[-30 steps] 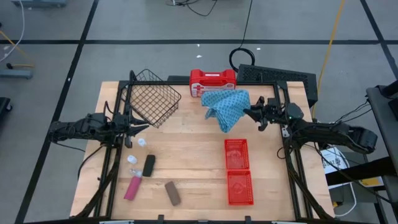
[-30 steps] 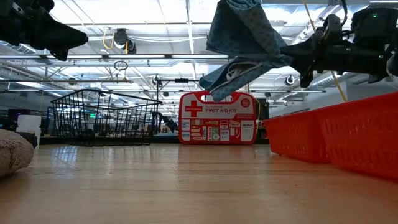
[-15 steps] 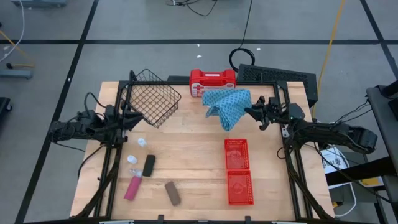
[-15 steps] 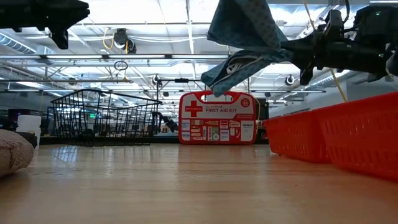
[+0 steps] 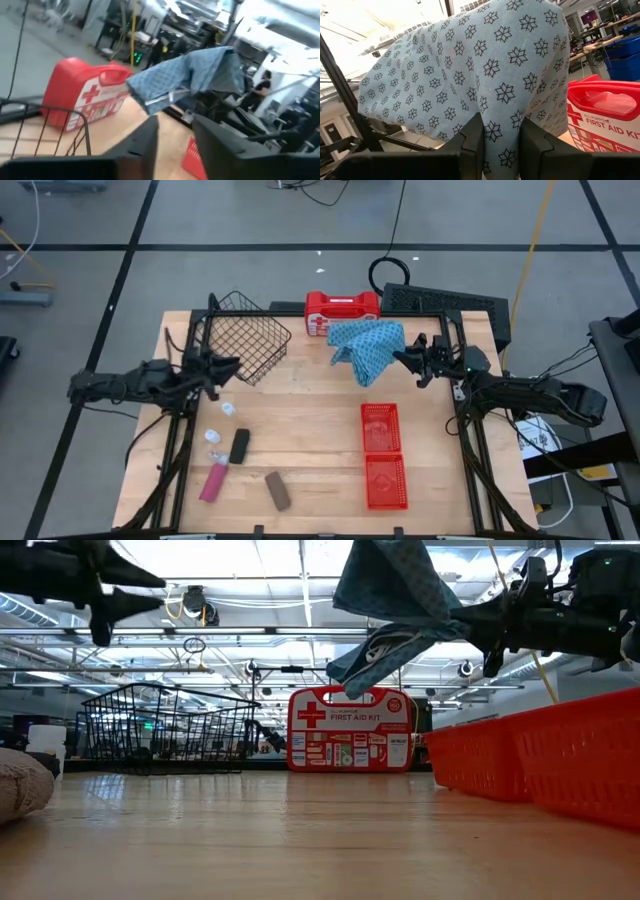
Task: Pick & Place Medicine items
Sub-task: Put the blue patient gown into the black wire basket
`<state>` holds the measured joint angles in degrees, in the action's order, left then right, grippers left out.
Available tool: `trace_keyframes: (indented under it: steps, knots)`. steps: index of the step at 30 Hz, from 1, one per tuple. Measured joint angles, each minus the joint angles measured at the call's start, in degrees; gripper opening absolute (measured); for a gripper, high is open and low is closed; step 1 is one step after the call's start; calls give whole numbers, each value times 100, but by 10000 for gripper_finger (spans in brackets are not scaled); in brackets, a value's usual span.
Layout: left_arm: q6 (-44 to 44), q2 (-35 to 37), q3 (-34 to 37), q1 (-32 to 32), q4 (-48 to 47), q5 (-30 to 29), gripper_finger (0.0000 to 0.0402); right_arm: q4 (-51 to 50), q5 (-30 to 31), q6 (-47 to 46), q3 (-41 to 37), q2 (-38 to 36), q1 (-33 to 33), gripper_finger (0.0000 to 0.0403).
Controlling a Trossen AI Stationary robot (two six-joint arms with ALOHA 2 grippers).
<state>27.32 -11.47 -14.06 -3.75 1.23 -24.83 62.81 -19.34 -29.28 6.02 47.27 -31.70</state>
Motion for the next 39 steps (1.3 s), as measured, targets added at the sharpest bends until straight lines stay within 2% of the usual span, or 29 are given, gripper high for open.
trace_keyframes:
  steps: [5, 7, 9, 12, 14, 16, 18, 20, 24, 27, 32, 39]
  knots:
    - [-90, -1123, 0, 38, 1131, -618, 277, -39, -53, 46, 29, 0, 118, 62]
    - [-205, -1505, -2, 117, 1696, -311, 311, -245, -336, 326, 225, 2, 309, 62]
    - [-290, -1883, -2, 231, 2346, 335, 336, -714, -640, 753, 597, -3, 579, 62]
    - [-331, -2409, -6, 405, 3243, 1068, 354, -2608, -603, 1841, 1502, 1, 1032, 62]
    - [-306, -2704, -98, 536, 3448, 1238, 357, -4445, -155, 2757, 2259, 113, 1341, 62]
    - [-298, -2947, -318, 653, 3404, 1349, 354, -5982, 751, 3510, 2988, 331, 1645, 62]
    - [-319, -3197, -623, 758, 3058, 1501, 347, -6879, 1586, 4037, 3575, 584, 1913, 62]
    - [-497, -3491, -1006, 839, 2560, 1723, 340, -7332, 2059, 4449, 3972, 789, 2148, 62]
    - [-941, -4229, -1970, 968, 1648, 1989, 329, -7511, 2525, 5201, 4378, 1132, 2600, 62]
    - [-1337, -4879, -2690, 1000, 984, 2020, 332, -7371, 3170, 5881, 4426, 1343, 2908, 62]
    - [-2724, -5998, -3667, 798, 403, 2181, 349, -7334, 4353, 6727, 4426, 1709, 3276, 62]
    - [-4189, -6931, -4381, 598, 248, 2099, 356, -7313, 4439, 7535, 4424, 1946, 3561, 62]
